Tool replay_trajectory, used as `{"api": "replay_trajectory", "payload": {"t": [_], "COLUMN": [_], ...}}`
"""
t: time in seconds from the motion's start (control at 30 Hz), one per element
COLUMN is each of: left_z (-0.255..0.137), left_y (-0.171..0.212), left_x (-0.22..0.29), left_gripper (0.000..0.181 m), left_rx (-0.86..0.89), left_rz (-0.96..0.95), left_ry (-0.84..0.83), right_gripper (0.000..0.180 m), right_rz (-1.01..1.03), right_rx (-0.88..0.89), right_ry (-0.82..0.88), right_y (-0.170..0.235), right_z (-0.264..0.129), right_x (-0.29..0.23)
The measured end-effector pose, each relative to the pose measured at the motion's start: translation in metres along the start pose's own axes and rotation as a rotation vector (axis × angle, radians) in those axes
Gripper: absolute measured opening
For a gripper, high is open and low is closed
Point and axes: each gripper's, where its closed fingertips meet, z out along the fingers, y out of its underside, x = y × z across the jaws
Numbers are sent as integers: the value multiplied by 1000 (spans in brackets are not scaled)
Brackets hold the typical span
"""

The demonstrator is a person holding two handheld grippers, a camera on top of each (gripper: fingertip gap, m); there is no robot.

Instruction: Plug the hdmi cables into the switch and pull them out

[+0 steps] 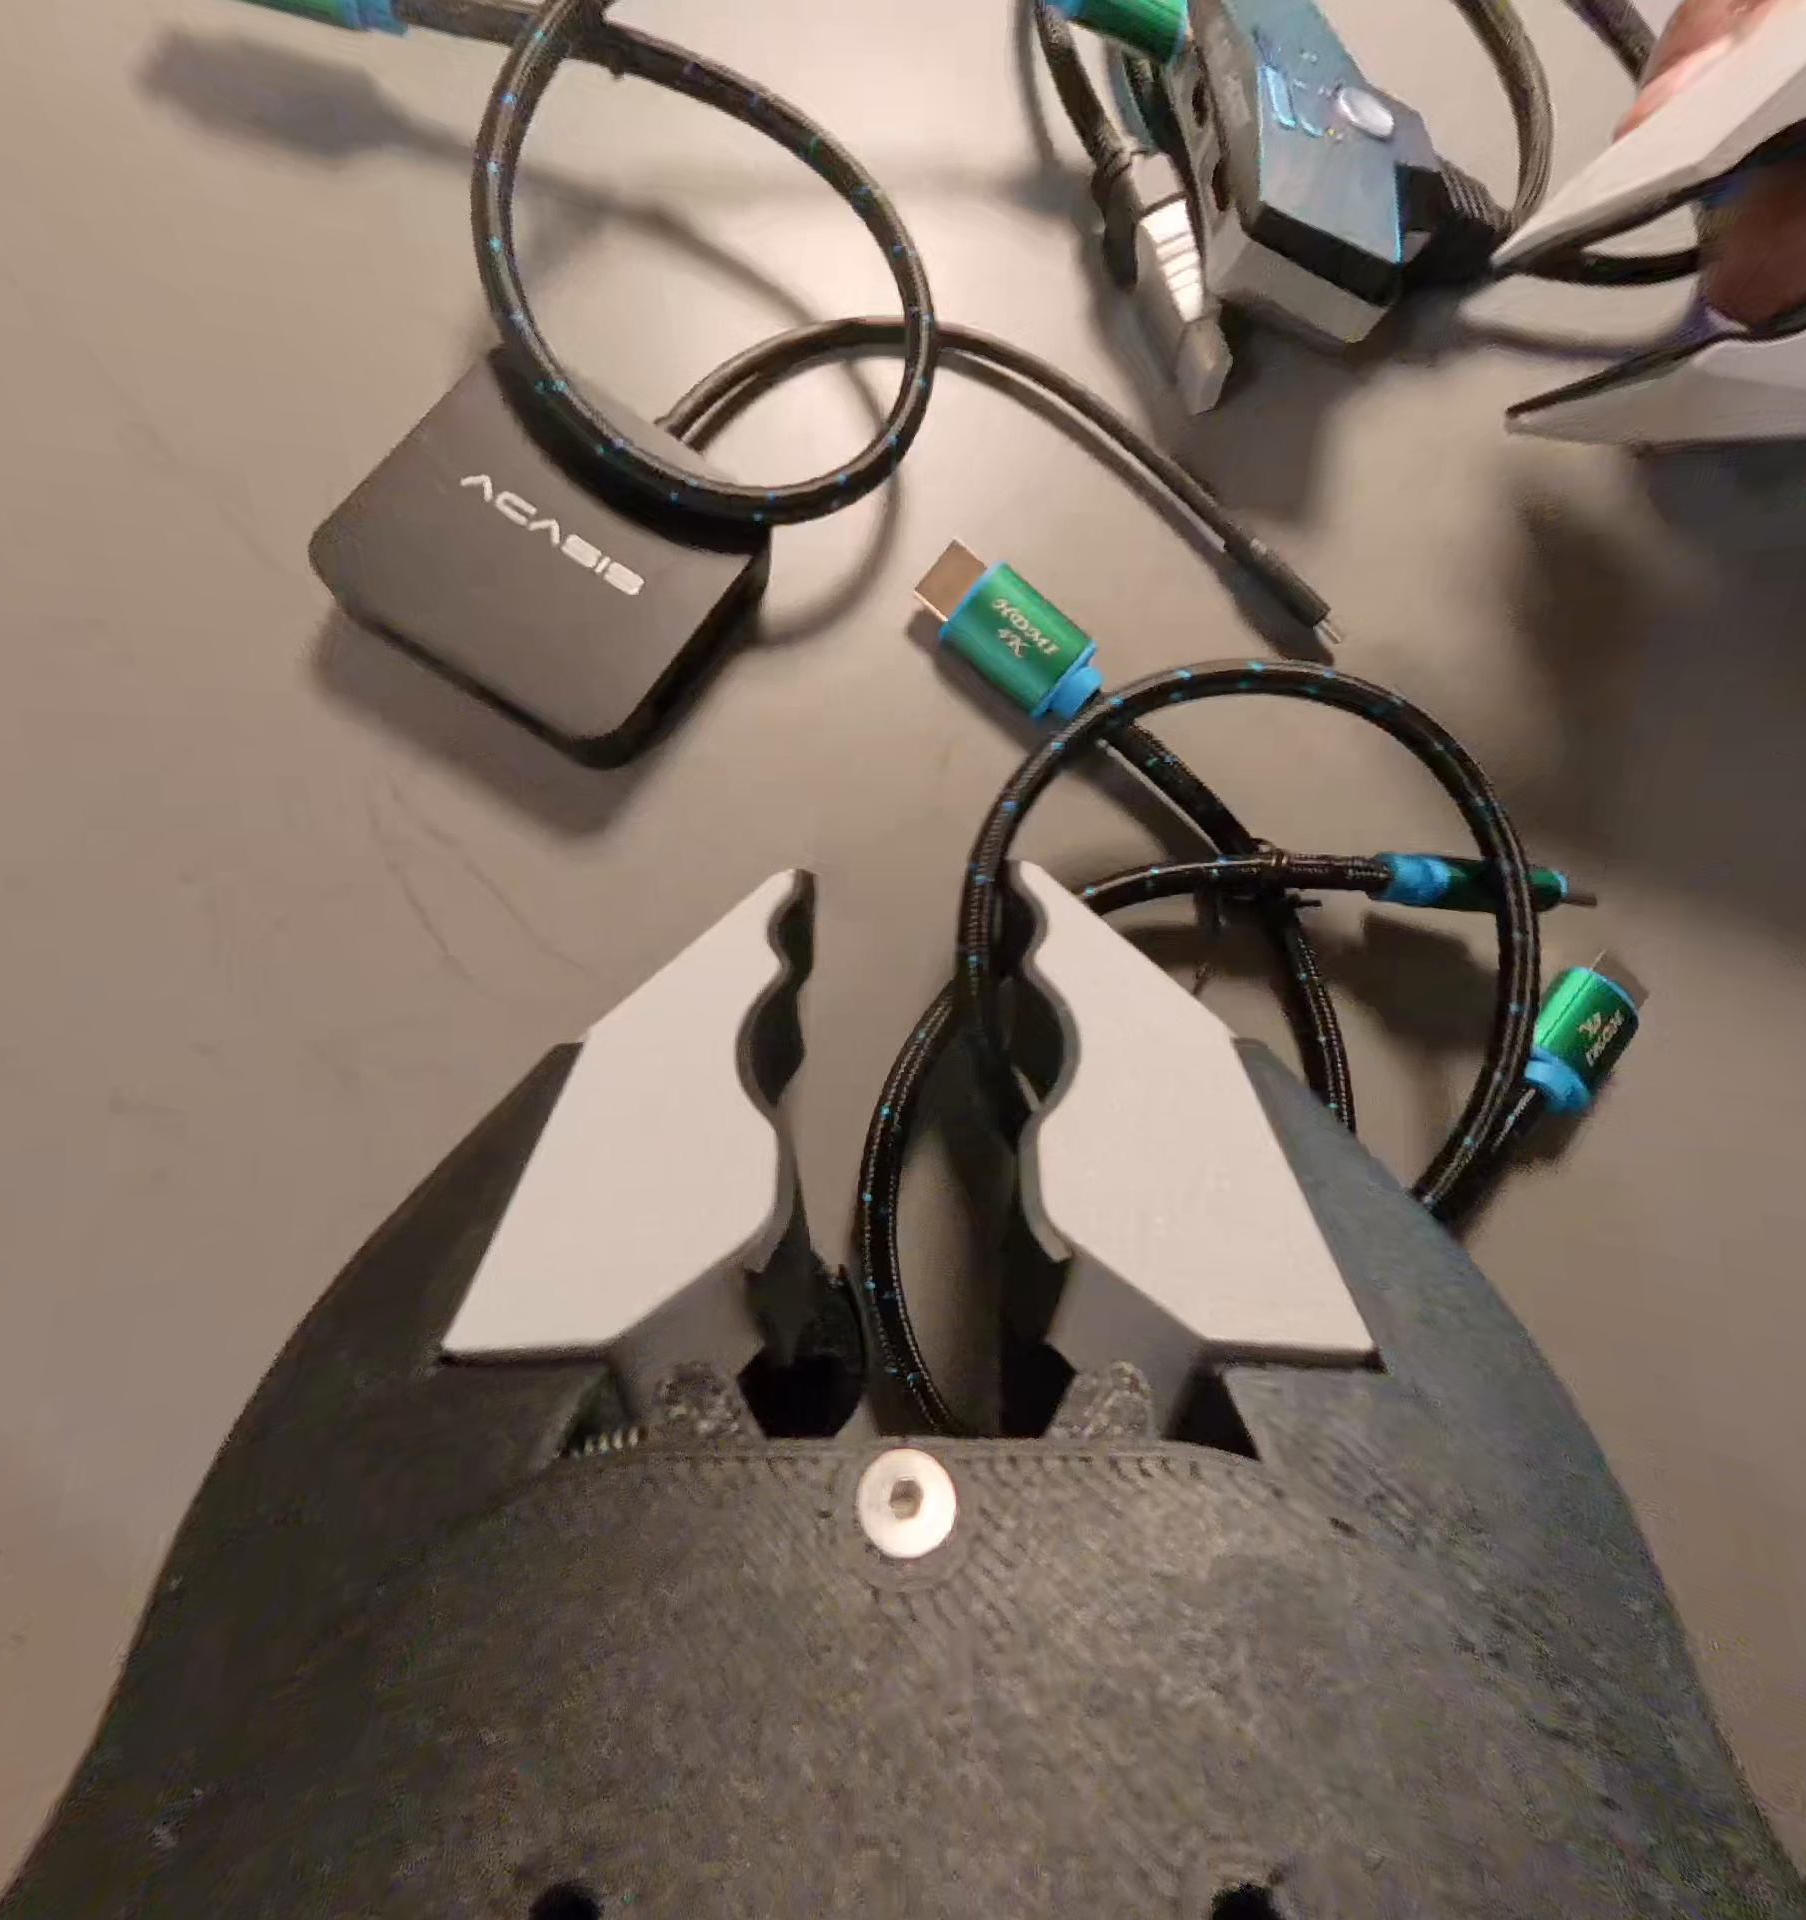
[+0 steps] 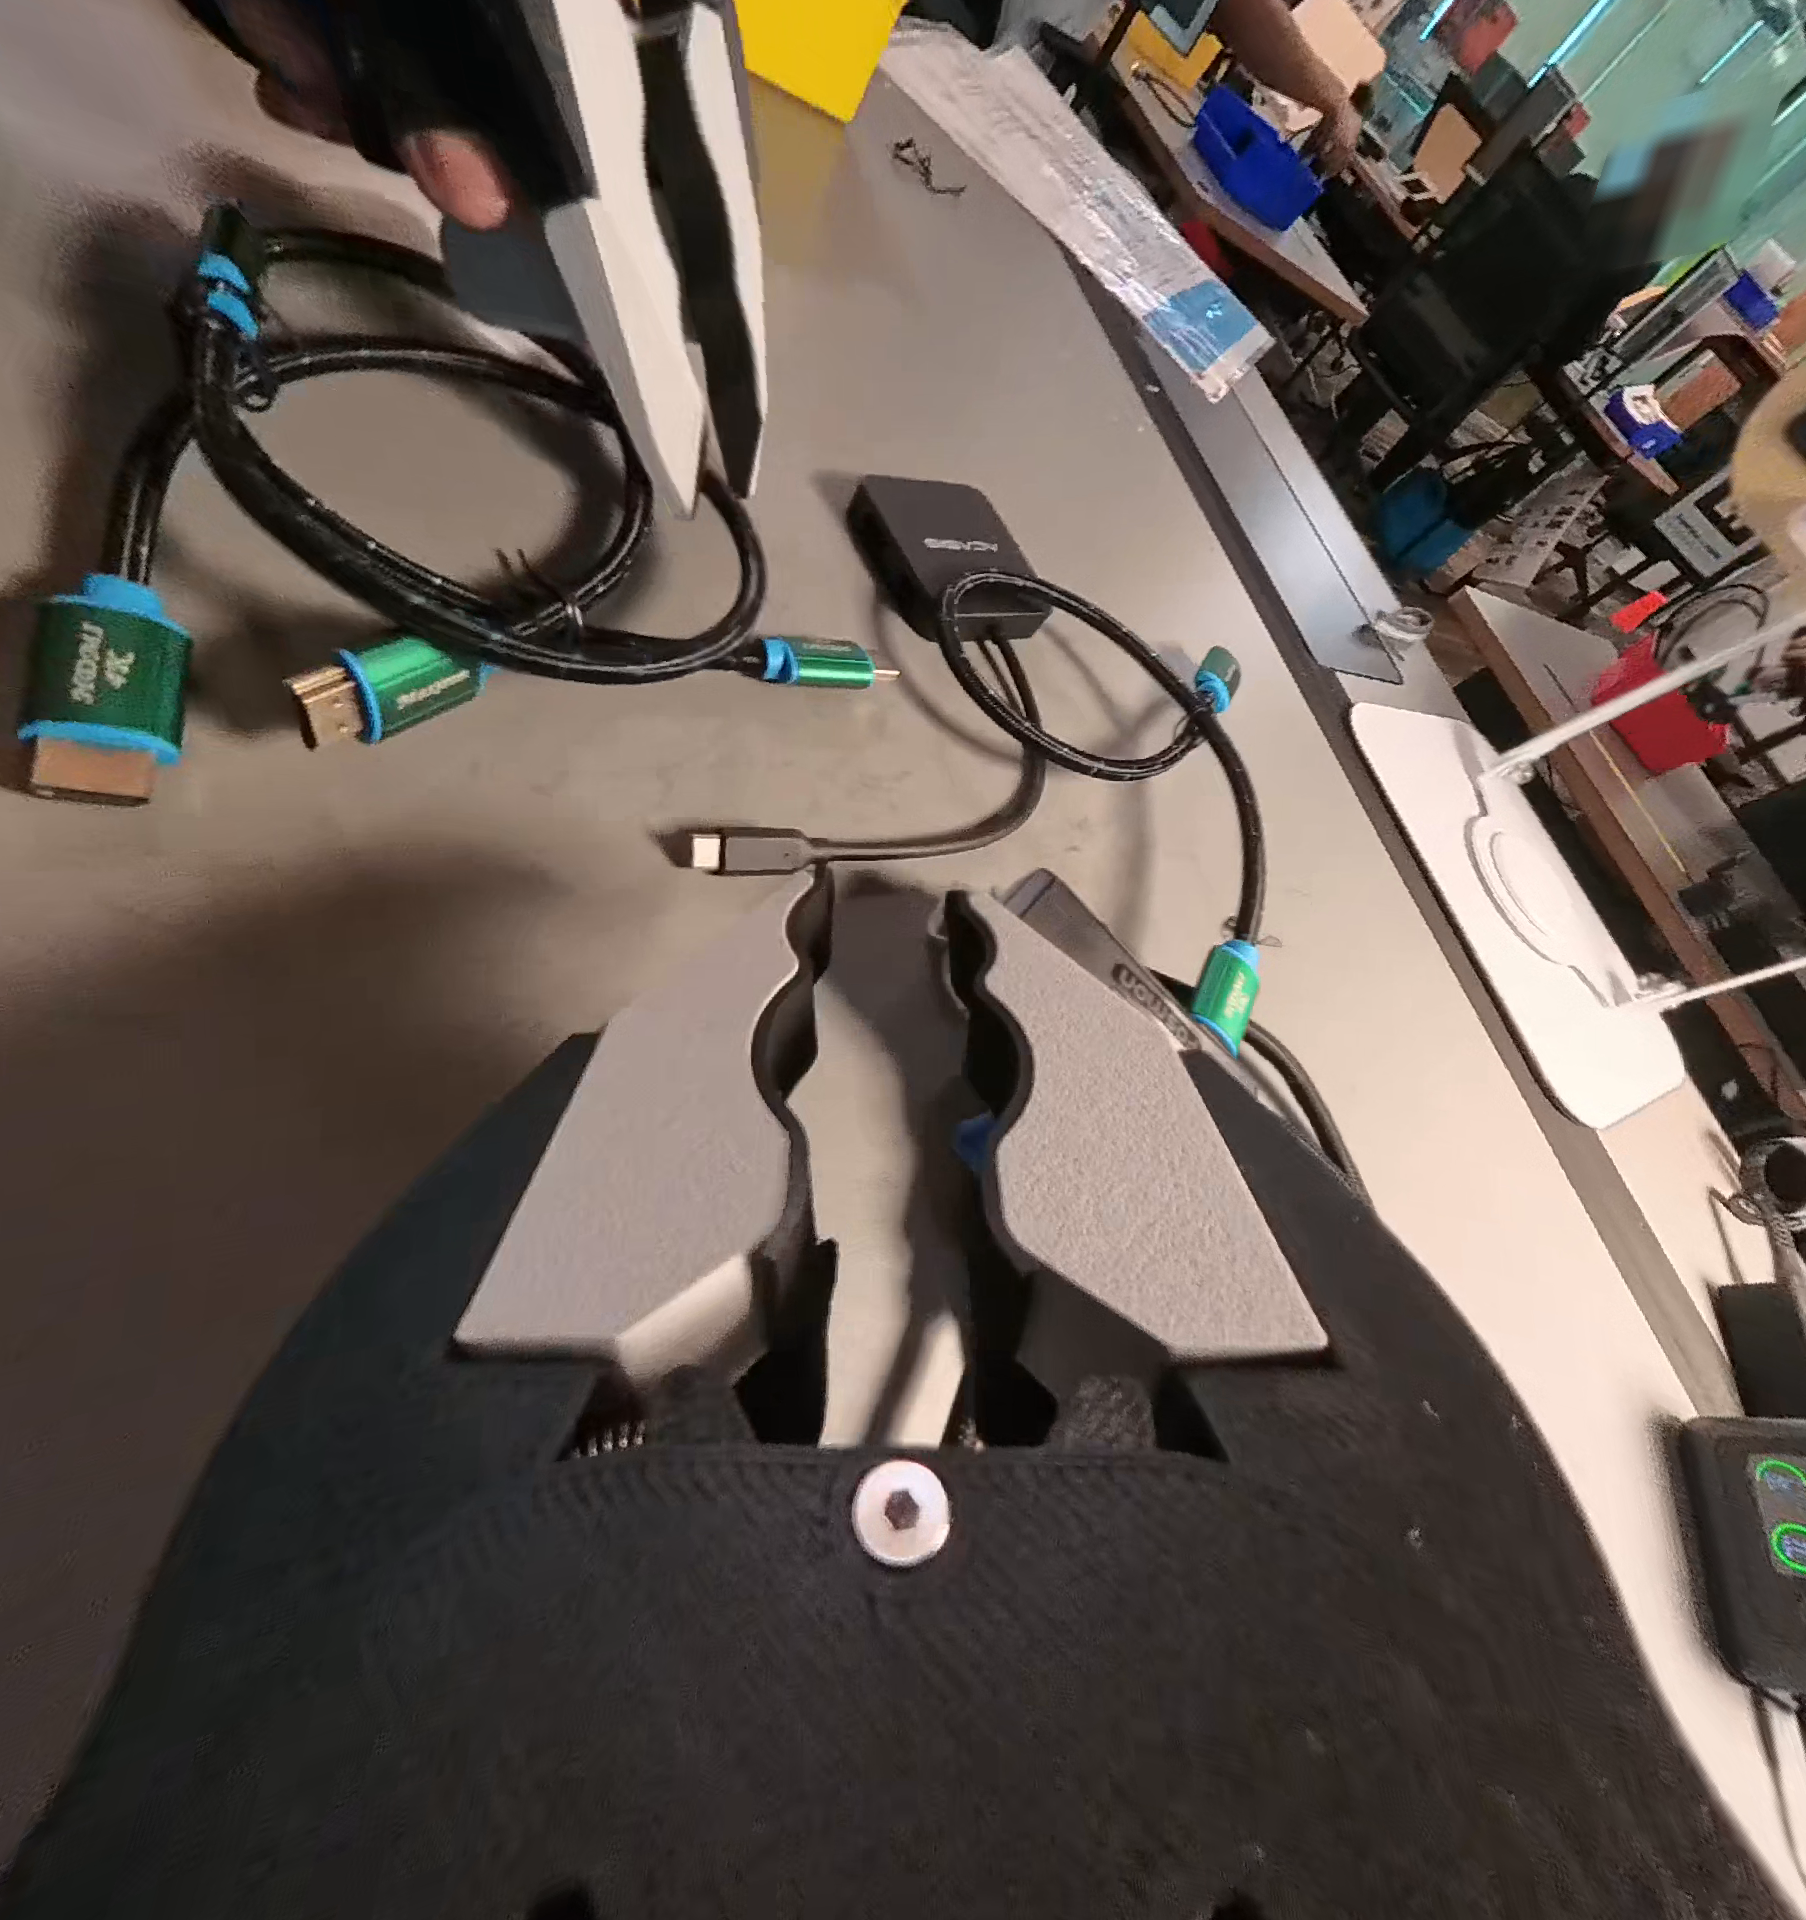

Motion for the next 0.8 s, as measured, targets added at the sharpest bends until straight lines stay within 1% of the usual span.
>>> {"api": "replay_trajectory", "payload": {"t": [0.07, 0.13, 0.17, 0.33, 0.4, 0.6, 0.8], "left_z": [0, -2, -6, -42, -51, -74, -88], "left_y": [-1, -5, -11, -50, -61, -79, -92], "left_x": [6, 3, 6, 35, 38, 42, 60], "left_gripper": [21, 6, 6, 6, 6, 6, 6], "left_rx": [7, 26, 58, 330, 405, 563, 671], "left_rz": [26, 38, 47, 102, 89, -1, -9], "left_ry": [23, 6, 21, 197, 230, 346, 471], "right_gripper": [22, 22, 23, 23, 23, 23, 27], "right_rz": [-6, -6, -2, 28, 32, 46, 47], "right_rx": [-6, -2, 4, 51, 55, 81, 112], "right_ry": [-2, 2, 4, -7, -12, -22, -60], "right_y": [1, 1, 0, -7, -8, -12, -17], "right_z": [1, 1, 0, -4, -4, -7, -8], "right_x": [-2, -1, 0, 1, 0, 0, -6]}}
